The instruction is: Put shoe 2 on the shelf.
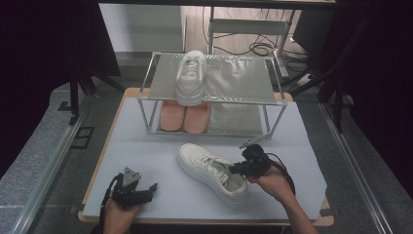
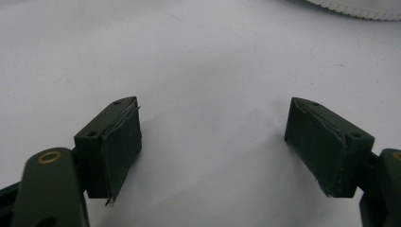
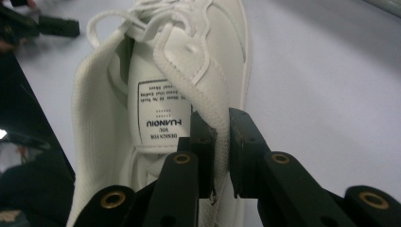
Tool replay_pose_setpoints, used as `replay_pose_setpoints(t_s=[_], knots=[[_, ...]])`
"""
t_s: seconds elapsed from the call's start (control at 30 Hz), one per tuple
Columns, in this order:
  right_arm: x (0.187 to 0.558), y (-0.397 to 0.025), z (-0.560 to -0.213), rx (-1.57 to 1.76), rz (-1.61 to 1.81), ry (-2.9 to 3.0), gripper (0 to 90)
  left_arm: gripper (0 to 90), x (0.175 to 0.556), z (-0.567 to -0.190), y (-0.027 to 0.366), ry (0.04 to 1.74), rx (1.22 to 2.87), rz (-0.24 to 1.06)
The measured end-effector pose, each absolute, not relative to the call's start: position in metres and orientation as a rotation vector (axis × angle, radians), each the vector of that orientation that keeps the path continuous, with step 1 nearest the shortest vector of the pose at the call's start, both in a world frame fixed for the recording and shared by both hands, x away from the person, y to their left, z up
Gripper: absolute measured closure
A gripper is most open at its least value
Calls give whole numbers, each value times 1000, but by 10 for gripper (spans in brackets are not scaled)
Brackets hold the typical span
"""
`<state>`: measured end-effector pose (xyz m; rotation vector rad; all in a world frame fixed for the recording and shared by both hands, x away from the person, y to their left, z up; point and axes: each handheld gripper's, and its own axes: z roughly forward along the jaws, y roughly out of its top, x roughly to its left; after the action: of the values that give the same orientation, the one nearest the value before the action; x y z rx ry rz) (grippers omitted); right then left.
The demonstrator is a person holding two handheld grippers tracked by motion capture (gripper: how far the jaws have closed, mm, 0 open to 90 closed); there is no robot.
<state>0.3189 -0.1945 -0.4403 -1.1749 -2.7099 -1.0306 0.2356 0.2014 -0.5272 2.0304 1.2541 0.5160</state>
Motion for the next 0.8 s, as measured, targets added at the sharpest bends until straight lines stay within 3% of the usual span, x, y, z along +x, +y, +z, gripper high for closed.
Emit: replay_pose_setpoints(t_s=[0.8], knots=[[320,-229,-420,-1258,-1345,-2254,827,194,236,-527,201,1254,2030,517]])
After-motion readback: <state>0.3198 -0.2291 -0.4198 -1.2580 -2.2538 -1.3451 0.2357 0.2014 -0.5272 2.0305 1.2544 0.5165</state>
